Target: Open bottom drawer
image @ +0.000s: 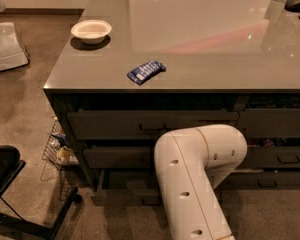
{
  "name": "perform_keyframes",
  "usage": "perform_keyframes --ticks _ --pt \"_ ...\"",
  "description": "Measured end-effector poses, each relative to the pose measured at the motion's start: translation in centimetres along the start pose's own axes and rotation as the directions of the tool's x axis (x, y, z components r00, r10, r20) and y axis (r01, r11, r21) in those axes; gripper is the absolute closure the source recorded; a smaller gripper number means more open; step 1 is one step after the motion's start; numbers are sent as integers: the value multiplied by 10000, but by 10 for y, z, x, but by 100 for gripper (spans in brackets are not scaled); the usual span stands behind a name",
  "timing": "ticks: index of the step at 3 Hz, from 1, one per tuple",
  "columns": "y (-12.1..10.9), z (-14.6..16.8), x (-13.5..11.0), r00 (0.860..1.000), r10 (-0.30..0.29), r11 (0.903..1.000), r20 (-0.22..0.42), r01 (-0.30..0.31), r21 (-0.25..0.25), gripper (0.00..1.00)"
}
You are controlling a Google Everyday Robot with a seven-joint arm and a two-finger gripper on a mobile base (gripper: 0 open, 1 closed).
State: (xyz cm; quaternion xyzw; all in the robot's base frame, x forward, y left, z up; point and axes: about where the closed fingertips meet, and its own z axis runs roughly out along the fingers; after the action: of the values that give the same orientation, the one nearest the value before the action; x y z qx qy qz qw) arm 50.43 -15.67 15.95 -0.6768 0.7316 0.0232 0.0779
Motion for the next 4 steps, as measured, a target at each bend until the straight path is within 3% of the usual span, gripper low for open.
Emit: perform_keyframes --ticks 3,4 --pt "0 0 0 10000 -1 10000 0 1 0 0" --pt "0 -1 0 10000 -1 10000 0 1 0 13"
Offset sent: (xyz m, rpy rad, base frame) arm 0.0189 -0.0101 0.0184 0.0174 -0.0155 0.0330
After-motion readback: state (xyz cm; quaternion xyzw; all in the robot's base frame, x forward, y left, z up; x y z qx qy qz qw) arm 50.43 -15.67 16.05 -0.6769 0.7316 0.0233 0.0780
